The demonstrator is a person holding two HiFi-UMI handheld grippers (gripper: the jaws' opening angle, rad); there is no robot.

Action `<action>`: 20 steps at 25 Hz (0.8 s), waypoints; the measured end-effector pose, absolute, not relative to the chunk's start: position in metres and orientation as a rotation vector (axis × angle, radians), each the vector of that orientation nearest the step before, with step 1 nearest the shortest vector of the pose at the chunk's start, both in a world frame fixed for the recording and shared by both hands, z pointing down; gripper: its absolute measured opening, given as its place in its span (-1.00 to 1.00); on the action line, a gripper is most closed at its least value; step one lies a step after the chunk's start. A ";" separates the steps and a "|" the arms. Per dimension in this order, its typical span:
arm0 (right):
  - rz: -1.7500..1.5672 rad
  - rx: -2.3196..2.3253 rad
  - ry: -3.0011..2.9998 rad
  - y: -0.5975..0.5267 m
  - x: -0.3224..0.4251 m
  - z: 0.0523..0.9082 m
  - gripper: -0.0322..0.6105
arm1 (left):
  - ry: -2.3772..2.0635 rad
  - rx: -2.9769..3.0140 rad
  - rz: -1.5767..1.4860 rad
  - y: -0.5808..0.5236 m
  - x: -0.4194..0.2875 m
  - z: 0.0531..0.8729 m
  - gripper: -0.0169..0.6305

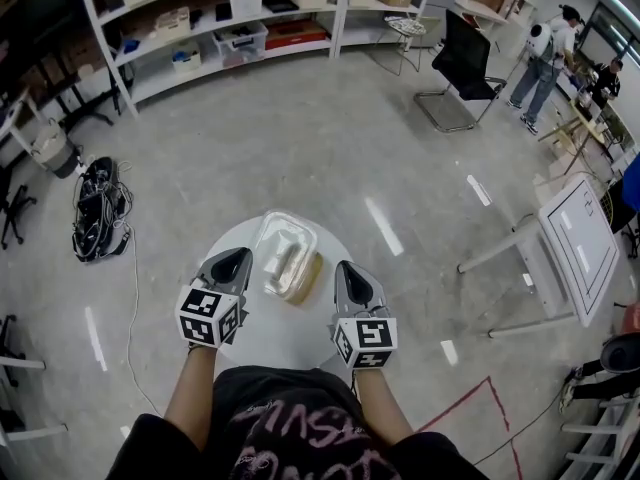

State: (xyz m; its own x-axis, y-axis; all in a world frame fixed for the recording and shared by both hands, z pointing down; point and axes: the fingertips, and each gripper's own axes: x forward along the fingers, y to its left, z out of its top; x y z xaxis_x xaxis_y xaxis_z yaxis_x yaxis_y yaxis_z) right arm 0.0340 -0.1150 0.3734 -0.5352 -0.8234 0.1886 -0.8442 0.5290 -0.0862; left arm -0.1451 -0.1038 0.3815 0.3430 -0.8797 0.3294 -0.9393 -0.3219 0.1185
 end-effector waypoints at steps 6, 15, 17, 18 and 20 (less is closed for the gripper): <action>0.227 1.461 -2.641 -0.113 0.033 0.366 -0.87 | -1.647 2.339 0.273 -0.100 -0.149 0.371 -0.90; 0.204 1.474 -2.649 -0.112 0.028 0.362 -0.87 | -1.666 2.342 0.253 -0.097 -0.157 0.367 -0.90; 0.204 1.473 -2.649 -0.113 0.027 0.362 -0.87 | -1.666 2.345 0.250 -0.098 -0.158 0.367 -0.90; 0.203 1.474 -2.648 -0.113 0.026 0.362 -0.87 | -1.666 2.346 0.250 -0.098 -0.158 0.367 -0.90; 0.202 1.476 -2.646 -0.113 0.026 0.363 -0.87 | -1.665 2.347 0.250 -0.099 -0.158 0.367 -0.90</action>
